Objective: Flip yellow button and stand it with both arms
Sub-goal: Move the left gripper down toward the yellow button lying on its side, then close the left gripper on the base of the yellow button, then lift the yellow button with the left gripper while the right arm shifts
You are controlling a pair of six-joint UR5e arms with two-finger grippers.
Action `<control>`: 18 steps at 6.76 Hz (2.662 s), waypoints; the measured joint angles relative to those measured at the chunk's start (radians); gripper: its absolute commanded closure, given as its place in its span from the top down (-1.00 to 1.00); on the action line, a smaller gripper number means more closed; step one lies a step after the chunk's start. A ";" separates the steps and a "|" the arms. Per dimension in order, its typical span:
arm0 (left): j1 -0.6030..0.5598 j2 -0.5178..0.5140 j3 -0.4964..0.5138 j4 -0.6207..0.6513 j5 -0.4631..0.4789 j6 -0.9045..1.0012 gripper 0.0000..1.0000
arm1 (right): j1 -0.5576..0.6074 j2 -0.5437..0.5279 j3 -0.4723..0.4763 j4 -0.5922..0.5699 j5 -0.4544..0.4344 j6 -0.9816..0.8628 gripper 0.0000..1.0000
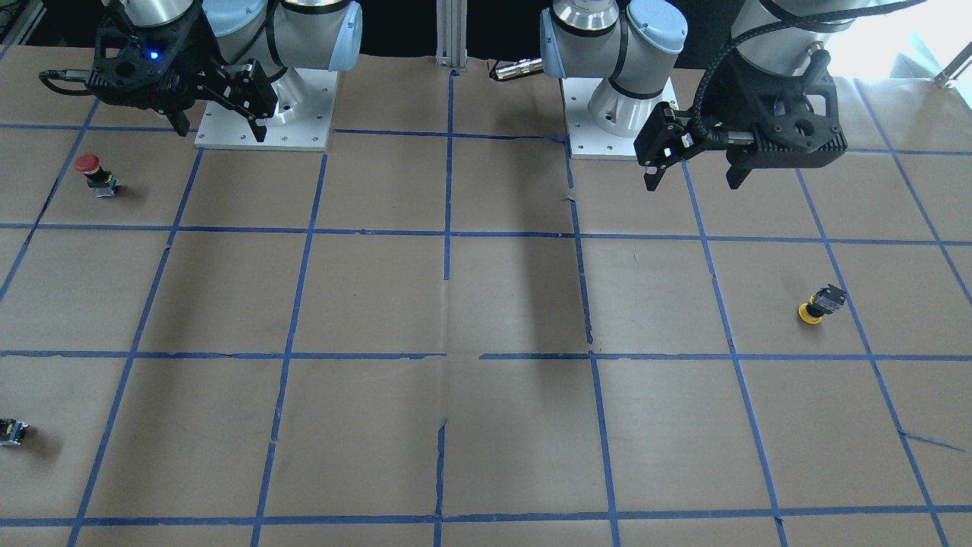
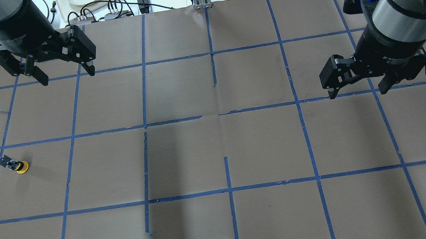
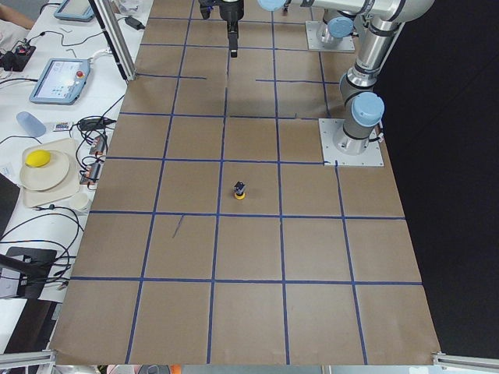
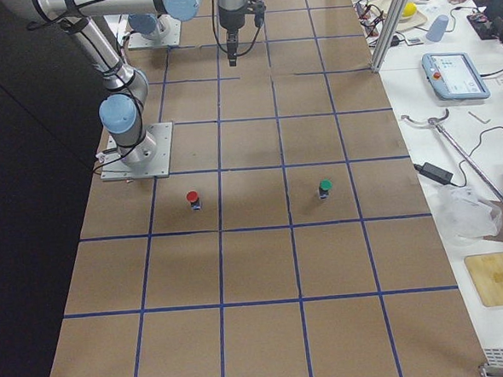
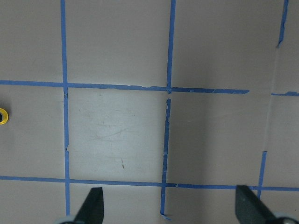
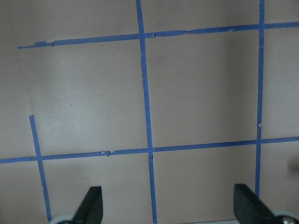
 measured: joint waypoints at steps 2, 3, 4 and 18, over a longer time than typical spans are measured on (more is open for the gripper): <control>0.007 0.003 -0.008 0.000 0.000 0.012 1.00 | 0.003 0.053 -0.076 -0.001 0.015 0.003 1.00; 0.018 -0.001 -0.018 0.001 0.004 0.045 1.00 | 0.005 0.067 -0.092 0.000 0.015 0.002 1.00; 0.056 -0.010 -0.040 0.004 0.012 0.115 1.00 | 0.006 0.071 -0.098 0.000 0.014 -0.003 1.00; 0.688 -0.284 -0.477 0.731 0.032 1.222 0.97 | -0.024 0.067 -0.095 -0.020 0.012 0.010 1.00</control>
